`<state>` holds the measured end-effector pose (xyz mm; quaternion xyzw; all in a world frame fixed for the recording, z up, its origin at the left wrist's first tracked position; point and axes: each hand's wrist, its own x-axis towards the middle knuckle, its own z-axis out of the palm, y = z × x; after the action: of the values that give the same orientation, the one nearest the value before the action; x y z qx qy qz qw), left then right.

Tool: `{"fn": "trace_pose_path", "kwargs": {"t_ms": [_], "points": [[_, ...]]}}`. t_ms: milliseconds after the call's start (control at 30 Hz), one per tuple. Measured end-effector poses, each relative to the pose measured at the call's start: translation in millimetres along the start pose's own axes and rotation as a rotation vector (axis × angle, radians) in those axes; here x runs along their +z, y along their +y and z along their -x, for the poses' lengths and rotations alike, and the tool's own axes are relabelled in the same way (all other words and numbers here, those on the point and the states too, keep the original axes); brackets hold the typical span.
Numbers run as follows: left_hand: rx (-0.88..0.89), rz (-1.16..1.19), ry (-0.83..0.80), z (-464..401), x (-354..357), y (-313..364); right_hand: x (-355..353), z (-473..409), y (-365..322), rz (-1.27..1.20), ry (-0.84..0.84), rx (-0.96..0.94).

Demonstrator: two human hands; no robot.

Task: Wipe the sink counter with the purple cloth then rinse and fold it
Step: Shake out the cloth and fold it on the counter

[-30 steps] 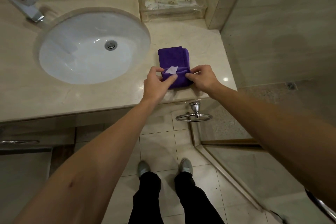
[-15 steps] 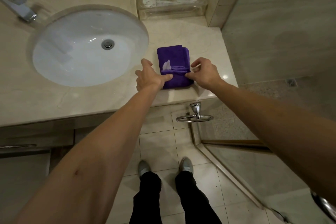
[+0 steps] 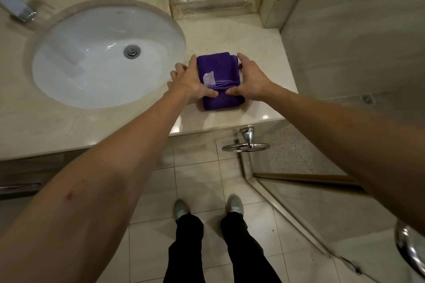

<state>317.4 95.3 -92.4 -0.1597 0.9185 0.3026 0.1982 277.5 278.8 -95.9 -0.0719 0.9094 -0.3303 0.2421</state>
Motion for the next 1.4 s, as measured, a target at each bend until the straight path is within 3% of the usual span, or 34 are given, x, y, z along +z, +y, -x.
{"fn": "trace_pose_path", "kwargs": {"t_ms": [267,367,467,733,867,967,1067,1200,1400], "points": [[0.133,-0.016,-0.091,-8,-16,4,-28,-17,-23,-0.149,-0.253,0.057],[0.144,0.152,-0.158,-11,-17,0,-27,-23,-26,-0.199,-0.205,0.105],[0.107,0.319,-0.094,-18,-19,2,-27,-33,-28,-0.109,-0.171,0.117],[0.187,-0.020,0.032,-26,-19,14,-19,-29,-38,0.275,0.033,-0.110],[0.267,0.011,0.055,-11,-26,9,-20,-8,-32,0.249,0.023,-0.208],[0.296,0.019,-0.032,5,-28,9,-19,4,-30,0.292,0.082,-0.242],[0.304,-0.178,-0.060,25,-19,11,-13,12,-30,0.293,0.118,-0.268],[0.347,-0.365,0.123,42,6,5,-10,22,-26,0.244,0.125,-0.276],[0.494,-0.403,0.371,58,18,-3,-19,40,-9,0.256,0.056,-0.383]]}}
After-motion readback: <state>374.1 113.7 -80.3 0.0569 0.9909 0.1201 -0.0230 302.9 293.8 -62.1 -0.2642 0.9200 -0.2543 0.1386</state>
